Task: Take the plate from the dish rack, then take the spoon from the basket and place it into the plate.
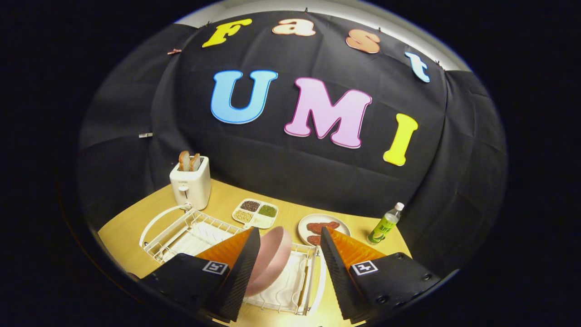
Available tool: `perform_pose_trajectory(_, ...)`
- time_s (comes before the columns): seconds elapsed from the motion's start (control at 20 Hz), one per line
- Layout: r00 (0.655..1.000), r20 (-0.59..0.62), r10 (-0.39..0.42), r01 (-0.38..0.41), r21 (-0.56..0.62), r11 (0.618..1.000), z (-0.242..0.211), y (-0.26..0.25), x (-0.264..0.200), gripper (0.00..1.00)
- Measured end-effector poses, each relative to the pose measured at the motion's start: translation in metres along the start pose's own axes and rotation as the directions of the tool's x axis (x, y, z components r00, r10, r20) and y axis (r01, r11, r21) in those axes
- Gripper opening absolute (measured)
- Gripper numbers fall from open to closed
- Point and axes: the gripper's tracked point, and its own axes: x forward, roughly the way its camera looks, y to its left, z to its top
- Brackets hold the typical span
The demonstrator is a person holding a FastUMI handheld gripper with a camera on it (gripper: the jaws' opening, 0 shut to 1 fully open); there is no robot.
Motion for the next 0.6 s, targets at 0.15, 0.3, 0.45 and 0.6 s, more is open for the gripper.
perform_pose_trajectory(0.15, 0.996, -0.094, -0.006, 0.010, 0.042, 0.999, -0.023, 0.008, 0.020, 0.77)
perform_pose_trajectory(0.3, 0.985, -0.170, -0.021, 0.042, 0.124, 0.991, -0.040, 0.006, 0.033, 0.65)
perform_pose_trajectory(0.45, 0.970, -0.242, -0.030, 0.077, 0.188, 0.979, -0.055, 0.005, 0.042, 0.43)
perform_pose_trajectory(0.6, 0.936, -0.350, -0.019, 0.132, 0.301, 0.945, -0.072, 0.008, 0.041, 0.36)
